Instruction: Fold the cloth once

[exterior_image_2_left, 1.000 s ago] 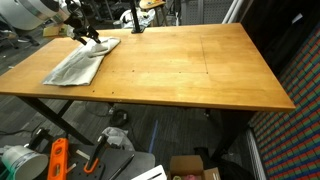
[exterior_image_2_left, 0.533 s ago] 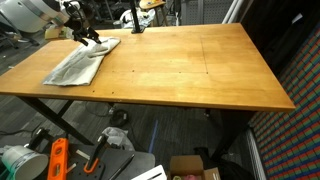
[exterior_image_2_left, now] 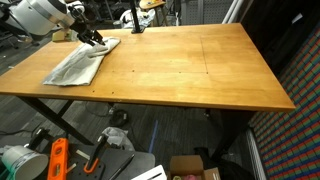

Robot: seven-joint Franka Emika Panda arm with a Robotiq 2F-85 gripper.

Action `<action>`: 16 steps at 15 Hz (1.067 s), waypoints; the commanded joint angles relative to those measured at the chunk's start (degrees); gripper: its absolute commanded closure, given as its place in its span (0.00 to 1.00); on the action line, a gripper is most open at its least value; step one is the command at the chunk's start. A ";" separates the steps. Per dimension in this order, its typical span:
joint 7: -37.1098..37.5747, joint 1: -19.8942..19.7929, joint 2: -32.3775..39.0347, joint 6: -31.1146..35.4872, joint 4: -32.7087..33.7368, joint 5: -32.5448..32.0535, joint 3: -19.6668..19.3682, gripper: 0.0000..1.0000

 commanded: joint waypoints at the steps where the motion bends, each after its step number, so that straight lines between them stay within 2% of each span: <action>1: 2.65 1.33 1.59 -1.06 2.79 -1.22 -1.78 0.58; 4: 2.81 0.82 1.89 -2.03 3.75 -0.91 -1.61 0.80; 7: 2.41 0.06 1.53 -3.44 4.25 -0.37 -0.80 0.88; 9: 2.30 -0.40 1.29 -4.32 4.55 -0.27 -0.34 0.82; 13: 1.96 -1.34 0.46 -6.03 5.14 0.48 0.86 0.80; 16: 1.09 -2.74 -1.30 -7.24 5.20 3.35 3.45 0.84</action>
